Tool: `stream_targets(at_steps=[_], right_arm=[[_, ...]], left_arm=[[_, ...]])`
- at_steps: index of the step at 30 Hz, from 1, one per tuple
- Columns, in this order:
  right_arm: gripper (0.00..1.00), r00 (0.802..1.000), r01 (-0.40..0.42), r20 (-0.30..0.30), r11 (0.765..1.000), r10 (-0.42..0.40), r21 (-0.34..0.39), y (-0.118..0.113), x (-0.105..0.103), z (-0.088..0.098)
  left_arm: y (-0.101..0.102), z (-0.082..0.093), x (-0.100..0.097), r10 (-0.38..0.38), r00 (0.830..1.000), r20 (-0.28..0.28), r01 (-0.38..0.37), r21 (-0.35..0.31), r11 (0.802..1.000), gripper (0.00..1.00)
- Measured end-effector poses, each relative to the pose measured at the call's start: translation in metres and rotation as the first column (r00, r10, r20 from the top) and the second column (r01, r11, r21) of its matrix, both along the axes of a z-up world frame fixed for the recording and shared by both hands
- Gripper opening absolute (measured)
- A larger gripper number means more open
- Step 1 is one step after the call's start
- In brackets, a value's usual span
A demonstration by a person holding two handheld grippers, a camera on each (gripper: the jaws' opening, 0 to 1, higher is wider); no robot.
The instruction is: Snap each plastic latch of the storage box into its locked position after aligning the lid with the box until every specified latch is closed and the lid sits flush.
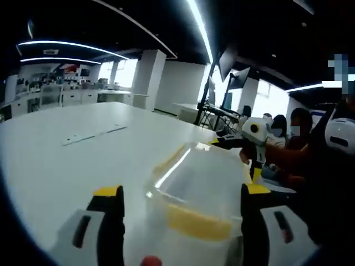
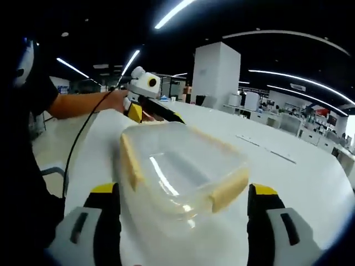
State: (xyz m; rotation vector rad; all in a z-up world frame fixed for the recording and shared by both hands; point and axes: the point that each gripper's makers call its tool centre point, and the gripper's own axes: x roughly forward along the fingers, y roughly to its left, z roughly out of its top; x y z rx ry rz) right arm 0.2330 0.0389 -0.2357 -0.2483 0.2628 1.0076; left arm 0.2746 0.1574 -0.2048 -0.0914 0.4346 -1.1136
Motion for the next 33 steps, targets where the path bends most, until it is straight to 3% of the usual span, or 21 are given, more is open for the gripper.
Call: stream_targets(at_steps=[7,13,22,25,26,33], right_arm=[[0.87,0.987,0.158,-0.024,0.982,-0.157,0.101,0.002,0.001,0.004],[0.87,0.980,0.194,0.026,0.979,-0.195,0.055,0.005,-0.002,0.004],[0.92,0.972,0.226,0.058,0.973,-0.228,0.034,0.010,-0.003,0.011],[0.91,0.971,0.234,0.041,0.970,-0.237,0.069,0.013,-0.004,0.017],[0.92,0.969,0.239,0.042,0.968,-0.243,0.069,0.013,-0.004,0.017],[0.96,0.958,0.277,0.057,0.957,-0.282,0.086,0.017,-0.001,0.016]], left_arm=[[-0.002,-0.008,0.004,0.008,0.999,-0.035,-0.008,0.002,1.000,0.80],[-0.004,-0.008,0.005,-0.013,0.998,-0.067,0.012,-0.016,1.000,0.76],[-0.006,-0.014,0.006,-0.012,0.984,-0.180,0.006,-0.033,0.999,0.75],[-0.007,-0.020,0.005,-0.009,0.955,-0.296,-0.004,-0.043,0.999,0.75],[-0.007,-0.021,0.009,-0.009,0.961,-0.276,-0.003,-0.043,0.999,0.76],[-0.007,-0.019,0.013,-0.005,0.962,-0.274,-0.022,-0.098,0.995,0.77]])
